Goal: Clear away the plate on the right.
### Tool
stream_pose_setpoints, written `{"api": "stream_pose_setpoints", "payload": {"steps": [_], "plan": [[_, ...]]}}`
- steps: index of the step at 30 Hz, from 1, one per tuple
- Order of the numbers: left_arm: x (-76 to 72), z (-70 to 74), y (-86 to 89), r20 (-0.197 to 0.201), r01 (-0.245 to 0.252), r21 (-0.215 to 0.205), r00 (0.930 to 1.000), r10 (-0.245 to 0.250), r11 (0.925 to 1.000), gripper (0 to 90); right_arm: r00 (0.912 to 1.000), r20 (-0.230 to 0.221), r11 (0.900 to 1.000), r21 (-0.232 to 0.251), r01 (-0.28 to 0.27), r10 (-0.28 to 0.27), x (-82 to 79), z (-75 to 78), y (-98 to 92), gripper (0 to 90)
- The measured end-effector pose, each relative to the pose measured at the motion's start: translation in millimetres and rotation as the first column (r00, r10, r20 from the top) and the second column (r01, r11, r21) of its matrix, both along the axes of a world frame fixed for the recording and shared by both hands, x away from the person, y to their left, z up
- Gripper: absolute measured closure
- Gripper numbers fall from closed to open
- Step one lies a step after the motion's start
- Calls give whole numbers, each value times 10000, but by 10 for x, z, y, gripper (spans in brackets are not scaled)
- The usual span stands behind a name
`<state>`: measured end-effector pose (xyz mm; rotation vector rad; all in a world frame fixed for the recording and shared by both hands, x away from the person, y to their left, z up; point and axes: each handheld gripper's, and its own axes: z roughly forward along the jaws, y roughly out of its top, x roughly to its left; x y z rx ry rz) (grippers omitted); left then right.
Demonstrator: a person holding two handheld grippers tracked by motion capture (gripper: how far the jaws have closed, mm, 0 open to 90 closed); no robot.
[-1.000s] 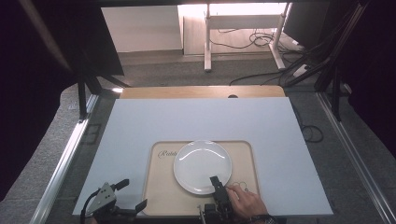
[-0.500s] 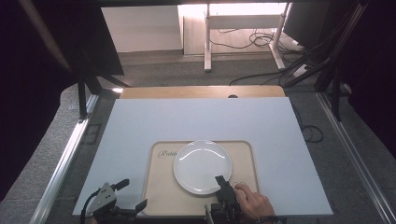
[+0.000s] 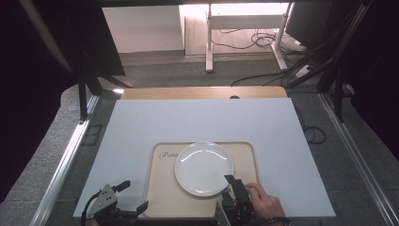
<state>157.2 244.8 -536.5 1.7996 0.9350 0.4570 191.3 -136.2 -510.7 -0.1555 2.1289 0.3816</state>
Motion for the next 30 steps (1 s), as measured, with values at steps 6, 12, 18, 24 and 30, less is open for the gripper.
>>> {"api": "stream_pose_setpoints", "payload": {"steps": [6, 12, 18, 24, 30], "plan": [[0, 0, -1, 1, 3, 15, 10000, -3, 10000, 14, 9987, -411, 9969, 720, 327, -298, 43, 57, -74, 274], [1, 0, -1, -6, 4, 20, 10000, -4, 10000, 14, 9940, -837, 9890, 1236, 810, -709, 101, 80, -135, 229], [1, 0, -1, -16, 9, 14, 10000, -9, 10000, 15, 9873, -1293, 9801, 1629, 1131, -925, 137, 102, -175, 203], [1, 0, -2, -16, 10, 17, 10000, -10, 10000, 15, 9779, -1813, 9689, 2034, 1408, -1041, 169, 126, -223, 177], [1, -1, -1, -18, 7, 13, 10000, -7, 10000, 15, 9606, -2493, 9506, 2485, 1862, -1230, 212, 160, -304, 153]]}}
